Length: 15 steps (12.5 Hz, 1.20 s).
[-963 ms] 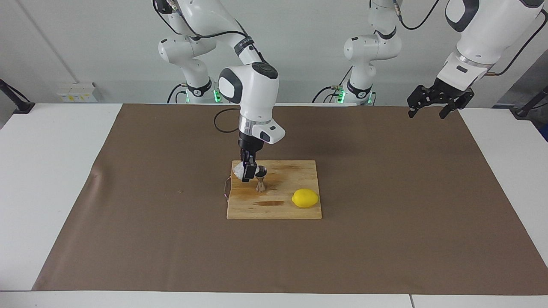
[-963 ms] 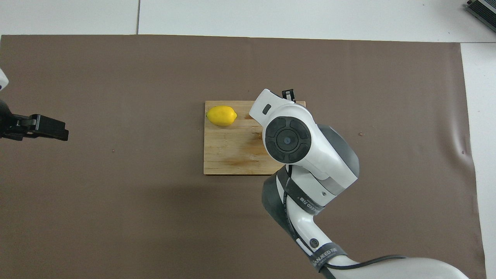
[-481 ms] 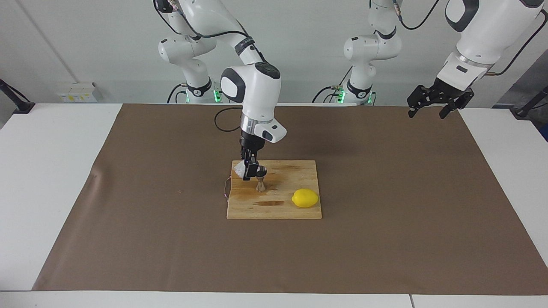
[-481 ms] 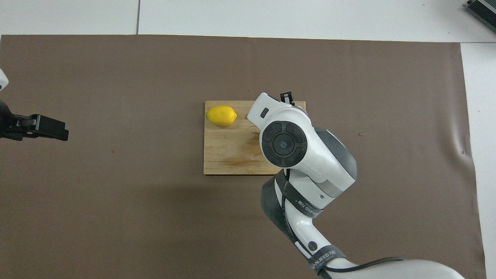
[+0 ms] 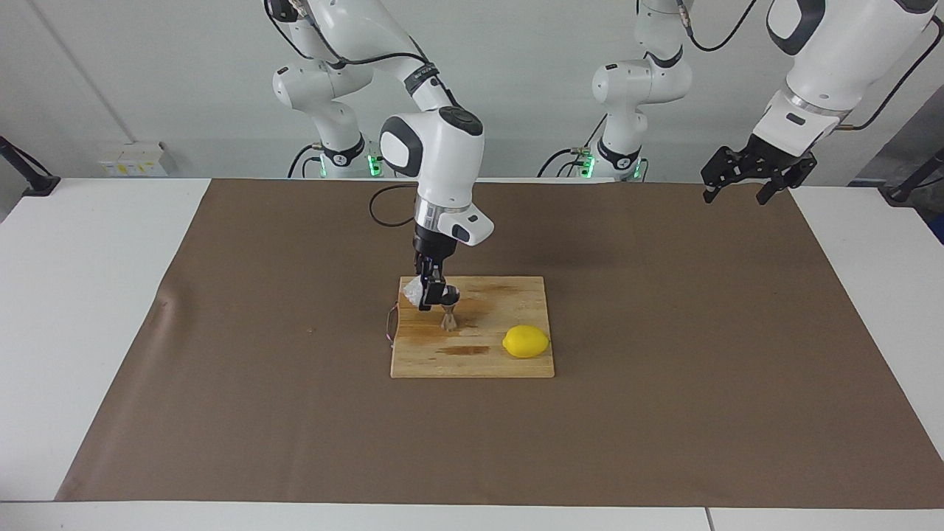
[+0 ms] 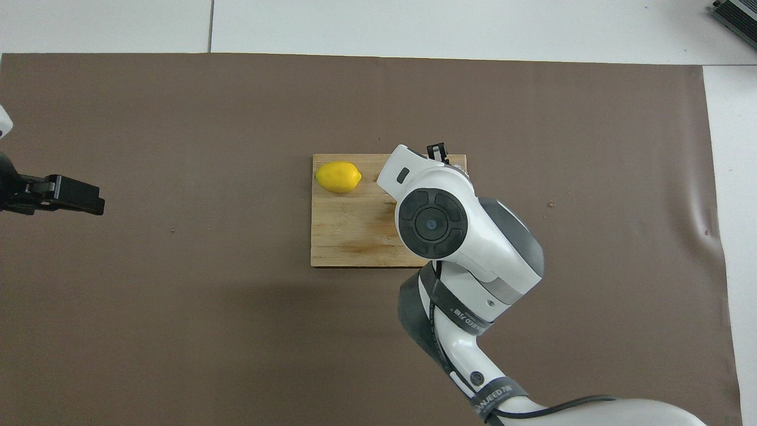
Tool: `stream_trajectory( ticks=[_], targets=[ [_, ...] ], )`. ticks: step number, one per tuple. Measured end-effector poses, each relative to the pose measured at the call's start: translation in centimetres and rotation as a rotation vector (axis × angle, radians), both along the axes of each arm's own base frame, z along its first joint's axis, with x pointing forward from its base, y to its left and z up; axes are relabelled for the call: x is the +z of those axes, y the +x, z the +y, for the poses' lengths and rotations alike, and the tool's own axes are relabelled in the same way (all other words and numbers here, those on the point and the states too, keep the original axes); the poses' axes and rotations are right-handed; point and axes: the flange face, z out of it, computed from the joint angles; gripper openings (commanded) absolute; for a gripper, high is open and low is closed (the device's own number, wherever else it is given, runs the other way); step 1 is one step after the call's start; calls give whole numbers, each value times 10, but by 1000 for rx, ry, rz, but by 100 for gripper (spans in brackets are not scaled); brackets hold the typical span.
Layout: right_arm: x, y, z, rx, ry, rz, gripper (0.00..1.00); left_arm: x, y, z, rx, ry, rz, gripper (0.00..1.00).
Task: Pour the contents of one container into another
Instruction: 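Tilt the white cup over the metal cup with the right gripper, then carry the white cup back to its starting spot with the right gripper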
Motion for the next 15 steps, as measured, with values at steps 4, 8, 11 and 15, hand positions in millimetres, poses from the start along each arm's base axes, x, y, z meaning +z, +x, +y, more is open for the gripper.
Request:
stream_trajectory(
  ticks=[4, 8, 11, 15],
  targets=[
    [1, -1, 1, -42, 21, -15, 39, 0, 0, 0, 0, 0, 0, 100],
    [1, 1, -1, -83, 50, -21, 40, 0, 0, 0, 0, 0, 0, 100],
    [0, 1, -2, -100, 67, -15, 40, 0, 0, 0, 0, 0, 0, 100],
    [4, 3, -8, -153, 134, 14, 40, 0, 0, 0, 0, 0, 0, 100]
  ],
)
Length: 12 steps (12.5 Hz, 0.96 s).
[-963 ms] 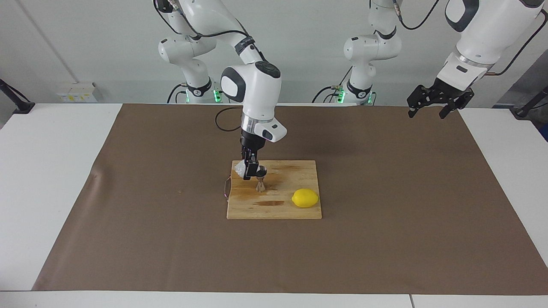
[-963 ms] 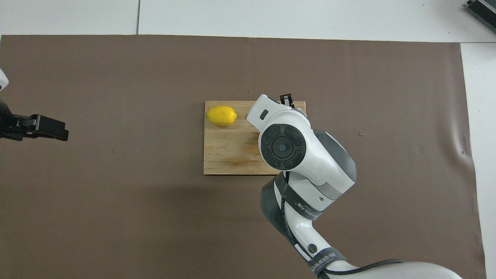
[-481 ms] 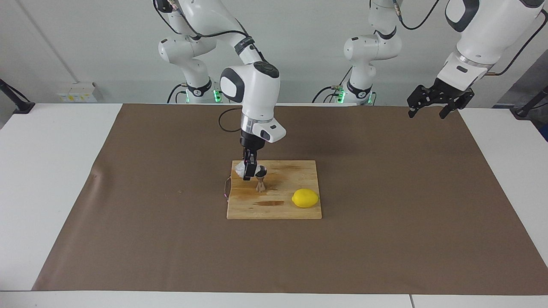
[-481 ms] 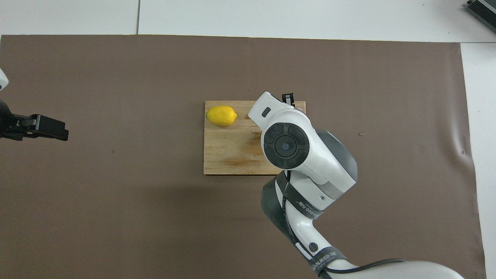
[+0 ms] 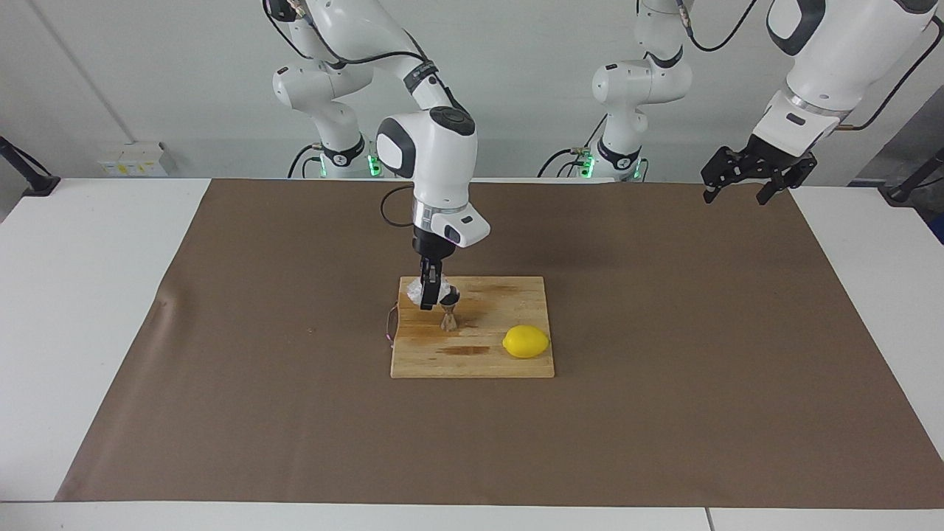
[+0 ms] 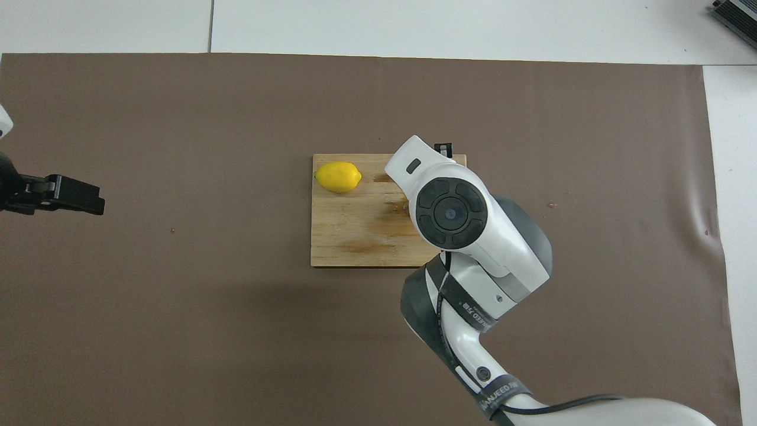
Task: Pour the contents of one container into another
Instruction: 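Carry the white cup back to its starting spot with the right gripper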
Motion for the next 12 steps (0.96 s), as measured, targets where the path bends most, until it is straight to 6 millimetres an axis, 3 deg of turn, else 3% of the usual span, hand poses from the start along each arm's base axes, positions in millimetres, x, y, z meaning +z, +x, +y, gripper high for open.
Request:
stream_trajectory(
  ticks=[5, 7, 10, 12],
  targets=[
    [20, 3, -15, -72, 98, 15, 41, 0, 0, 0, 0, 0, 0, 100],
    [32, 11, -37, -105, 185, 46, 41, 0, 0, 0, 0, 0, 0, 100],
    [50, 36, -121, -135, 333, 87, 42, 0, 0, 0, 0, 0, 0, 100],
    [42, 41, -175, -186, 416, 136, 42, 0, 0, 0, 0, 0, 0, 100]
  ],
)
